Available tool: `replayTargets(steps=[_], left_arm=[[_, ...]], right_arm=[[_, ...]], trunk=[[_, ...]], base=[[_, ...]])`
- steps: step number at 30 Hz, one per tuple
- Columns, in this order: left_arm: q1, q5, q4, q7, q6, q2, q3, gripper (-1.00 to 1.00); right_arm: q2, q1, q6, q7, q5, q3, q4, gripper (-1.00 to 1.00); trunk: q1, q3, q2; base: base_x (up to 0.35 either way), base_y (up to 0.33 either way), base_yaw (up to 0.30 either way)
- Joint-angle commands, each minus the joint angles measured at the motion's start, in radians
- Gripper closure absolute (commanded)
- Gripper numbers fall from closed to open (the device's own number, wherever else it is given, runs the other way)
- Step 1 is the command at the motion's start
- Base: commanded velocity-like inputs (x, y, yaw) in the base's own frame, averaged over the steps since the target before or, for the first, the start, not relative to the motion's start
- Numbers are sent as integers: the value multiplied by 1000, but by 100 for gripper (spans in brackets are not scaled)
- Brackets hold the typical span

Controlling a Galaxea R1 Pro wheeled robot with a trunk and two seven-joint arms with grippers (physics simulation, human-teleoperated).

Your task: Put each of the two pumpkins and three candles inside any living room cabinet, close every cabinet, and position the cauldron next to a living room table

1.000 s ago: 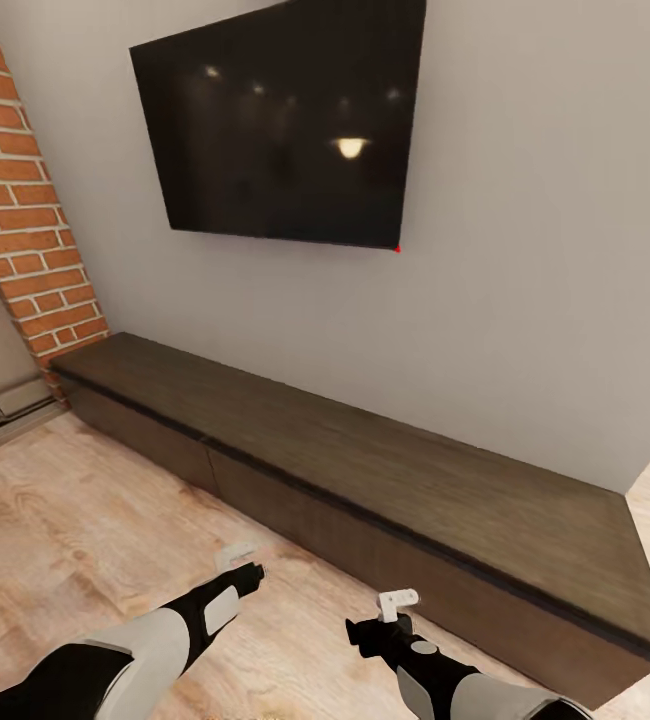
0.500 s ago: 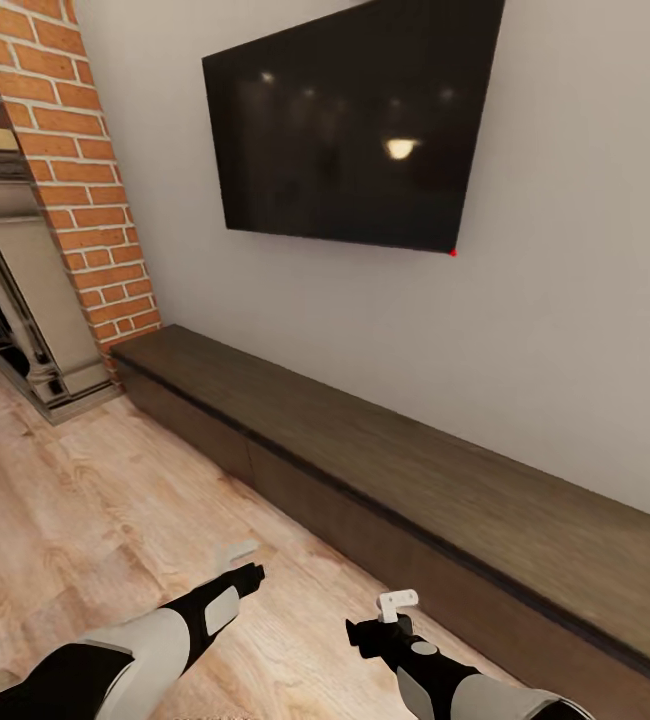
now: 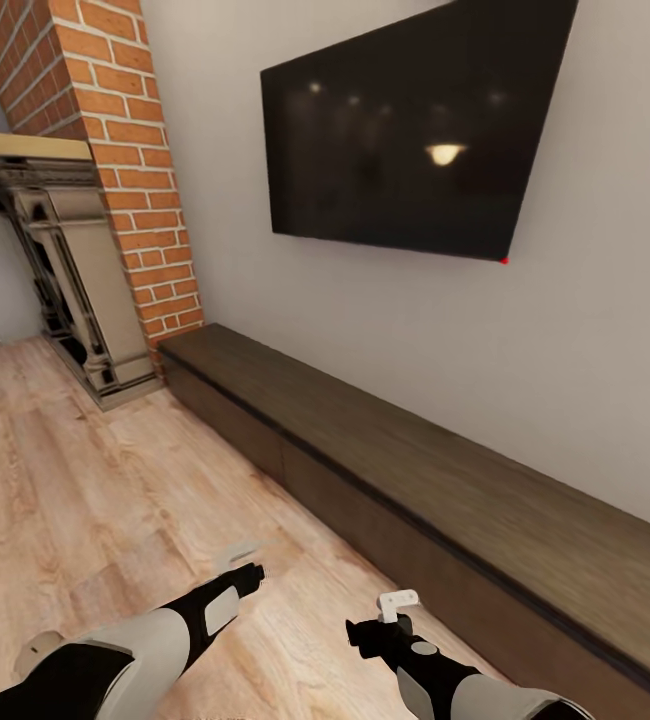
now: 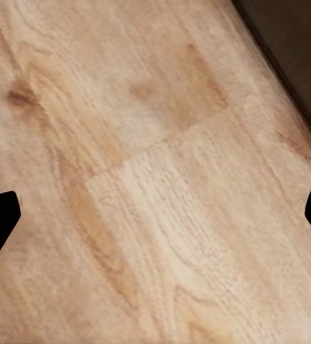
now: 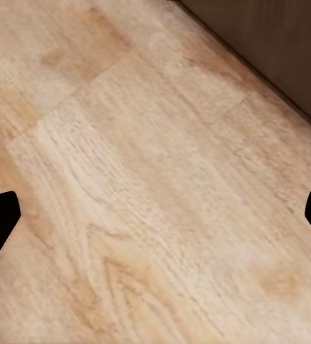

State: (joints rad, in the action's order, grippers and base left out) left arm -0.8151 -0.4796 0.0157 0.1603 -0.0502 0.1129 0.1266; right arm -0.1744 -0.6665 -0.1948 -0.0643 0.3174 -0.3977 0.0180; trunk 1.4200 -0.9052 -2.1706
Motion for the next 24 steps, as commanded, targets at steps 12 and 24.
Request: replayTargets(steps=[12,24], left_arm=[[-1,-10,2,2,-4,1,8,-100],[-1,-10,2,2,-4,1,8,-100]], right_arm=[[0,1,-5,-5,11,-9,2,-100],[0,2,-5,-5,11,-10,2,-100]], trunk=[[0,8,0],[0,17,0]], base=[[0,0,249],[0,0,252]])
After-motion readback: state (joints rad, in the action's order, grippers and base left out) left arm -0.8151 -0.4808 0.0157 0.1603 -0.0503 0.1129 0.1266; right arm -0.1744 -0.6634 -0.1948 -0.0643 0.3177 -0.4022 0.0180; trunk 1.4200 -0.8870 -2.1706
